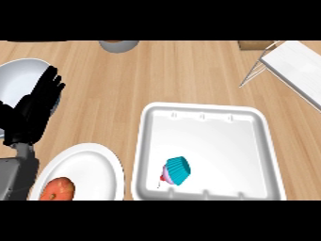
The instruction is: Pick the tomato from the tray and place it in the tiered shelf
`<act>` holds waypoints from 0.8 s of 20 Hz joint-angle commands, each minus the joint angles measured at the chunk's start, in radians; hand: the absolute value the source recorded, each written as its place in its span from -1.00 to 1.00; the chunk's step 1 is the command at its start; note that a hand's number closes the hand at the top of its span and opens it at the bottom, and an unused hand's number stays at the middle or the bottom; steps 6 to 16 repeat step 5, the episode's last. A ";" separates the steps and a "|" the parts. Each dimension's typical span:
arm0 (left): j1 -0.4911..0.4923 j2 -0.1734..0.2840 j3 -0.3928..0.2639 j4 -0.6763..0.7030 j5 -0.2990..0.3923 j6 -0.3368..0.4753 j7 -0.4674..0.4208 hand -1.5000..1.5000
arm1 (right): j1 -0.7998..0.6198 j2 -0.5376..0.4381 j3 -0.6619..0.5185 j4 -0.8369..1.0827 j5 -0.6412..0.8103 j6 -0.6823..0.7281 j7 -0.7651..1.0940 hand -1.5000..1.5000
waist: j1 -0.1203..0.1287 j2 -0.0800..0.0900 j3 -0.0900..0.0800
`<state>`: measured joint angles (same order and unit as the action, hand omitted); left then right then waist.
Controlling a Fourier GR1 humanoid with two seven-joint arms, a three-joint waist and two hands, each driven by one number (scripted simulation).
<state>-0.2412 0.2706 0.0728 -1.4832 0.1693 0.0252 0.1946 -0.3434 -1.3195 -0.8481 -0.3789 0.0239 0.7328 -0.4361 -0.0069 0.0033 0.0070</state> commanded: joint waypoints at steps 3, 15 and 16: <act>0.016 0.002 0.004 -0.036 0.018 -0.008 0.027 0.00 | 0.118 -0.009 0.006 -0.034 0.007 0.145 -0.257 -1.00 | -0.014 -0.007 0.002; 0.027 -0.014 0.002 -0.016 0.000 0.015 0.013 0.00 | 0.157 0.021 0.027 -0.070 0.015 0.140 -0.313 -1.00 | -0.020 -0.007 0.000; 0.027 -0.014 0.002 -0.016 0.000 0.015 0.013 0.00 | 0.157 0.021 0.027 -0.070 0.015 0.140 -0.313 -1.00 | -0.020 -0.007 0.000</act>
